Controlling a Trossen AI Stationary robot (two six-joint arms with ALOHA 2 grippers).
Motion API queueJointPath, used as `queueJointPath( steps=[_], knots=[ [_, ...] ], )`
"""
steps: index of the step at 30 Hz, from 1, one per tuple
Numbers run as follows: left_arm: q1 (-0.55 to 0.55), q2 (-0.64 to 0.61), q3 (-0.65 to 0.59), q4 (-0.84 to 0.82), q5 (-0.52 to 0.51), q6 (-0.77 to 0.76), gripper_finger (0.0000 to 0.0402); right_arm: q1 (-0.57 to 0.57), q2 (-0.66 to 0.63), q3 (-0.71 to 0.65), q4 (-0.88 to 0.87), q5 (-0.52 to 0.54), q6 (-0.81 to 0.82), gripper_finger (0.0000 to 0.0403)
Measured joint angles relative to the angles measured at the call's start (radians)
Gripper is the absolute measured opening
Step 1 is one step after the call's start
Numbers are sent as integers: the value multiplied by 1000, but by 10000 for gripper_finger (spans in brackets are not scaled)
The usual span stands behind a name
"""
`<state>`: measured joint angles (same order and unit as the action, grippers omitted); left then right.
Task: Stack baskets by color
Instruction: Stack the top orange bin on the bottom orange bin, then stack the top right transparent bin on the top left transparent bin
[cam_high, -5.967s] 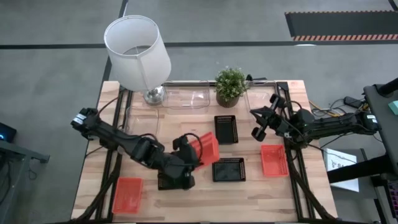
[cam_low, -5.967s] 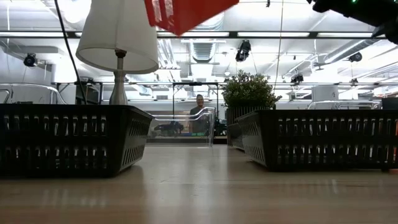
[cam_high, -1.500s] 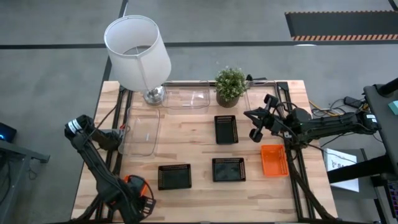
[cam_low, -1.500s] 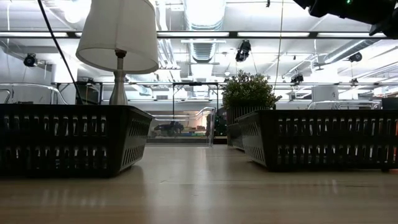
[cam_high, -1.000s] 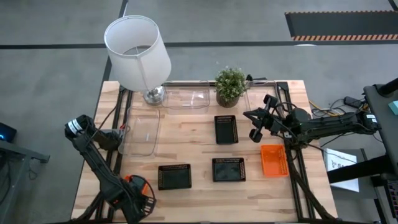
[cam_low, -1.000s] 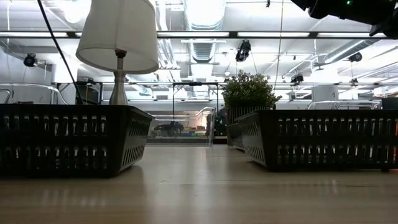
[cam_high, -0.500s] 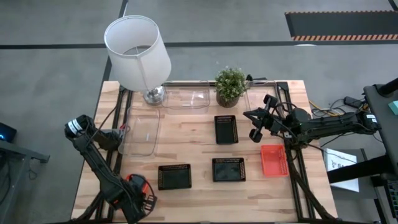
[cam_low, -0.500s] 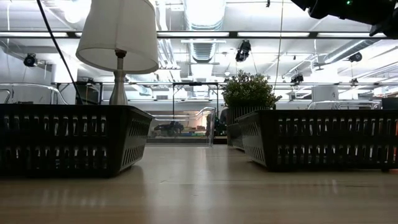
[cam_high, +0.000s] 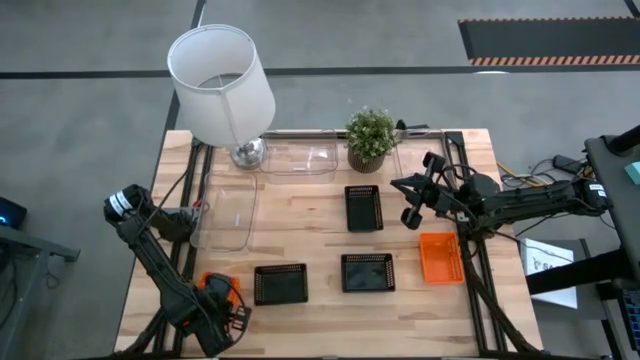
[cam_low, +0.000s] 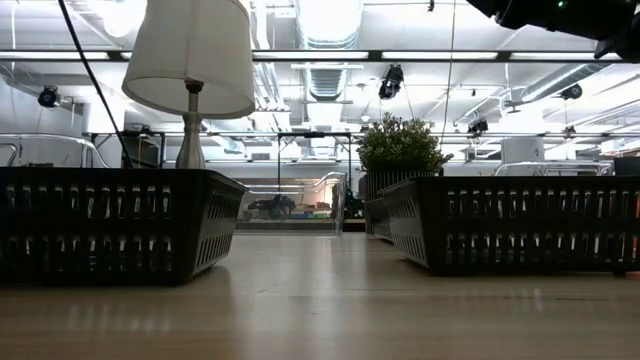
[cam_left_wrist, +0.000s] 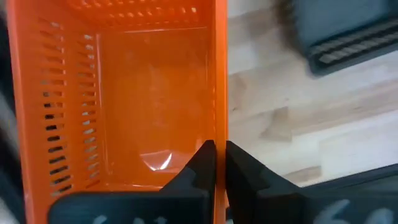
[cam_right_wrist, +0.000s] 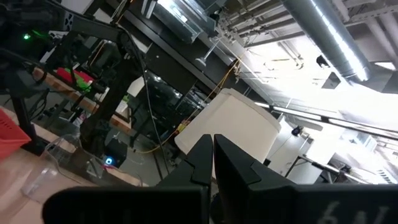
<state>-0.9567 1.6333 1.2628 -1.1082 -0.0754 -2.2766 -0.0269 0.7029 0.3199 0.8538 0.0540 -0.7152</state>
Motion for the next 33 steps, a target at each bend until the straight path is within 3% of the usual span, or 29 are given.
queueJointPath(
  steps=[2,11,15,18,20,22,24,26,27,29,33],
  knots=[
    [1,1,-11,9,-44,-14,7,0,0,0,-15,0,10,9],
    [8,5,-38,35,-47,-13,73,0,0,0,-89,0,69,9],
    [8,5,-27,57,-57,63,109,3,-3,0,-197,-5,152,9],
    [12,2,6,80,-208,197,125,7,-9,-5,-280,-46,210,9],
    [22,1,28,107,-401,350,126,15,-10,-25,-279,-91,246,9],
    [33,-3,35,181,-615,599,125,21,-11,-48,-261,-138,251,9],
    [42,-7,32,339,-808,949,119,24,-11,-74,-226,-156,251,9],
    [52,-11,-1,560,-921,1329,110,23,-10,-102,-181,-160,248,9],
    [60,-11,-25,668,-930,1507,104,23,-10,-119,-156,-161,247,9],
    [81,-20,-79,803,-926,1719,90,23,-10,-146,-113,-166,247,9],
    [132,-81,-191,969,-882,1867,59,23,-13,-177,-93,-166,246,9]
  ],
)
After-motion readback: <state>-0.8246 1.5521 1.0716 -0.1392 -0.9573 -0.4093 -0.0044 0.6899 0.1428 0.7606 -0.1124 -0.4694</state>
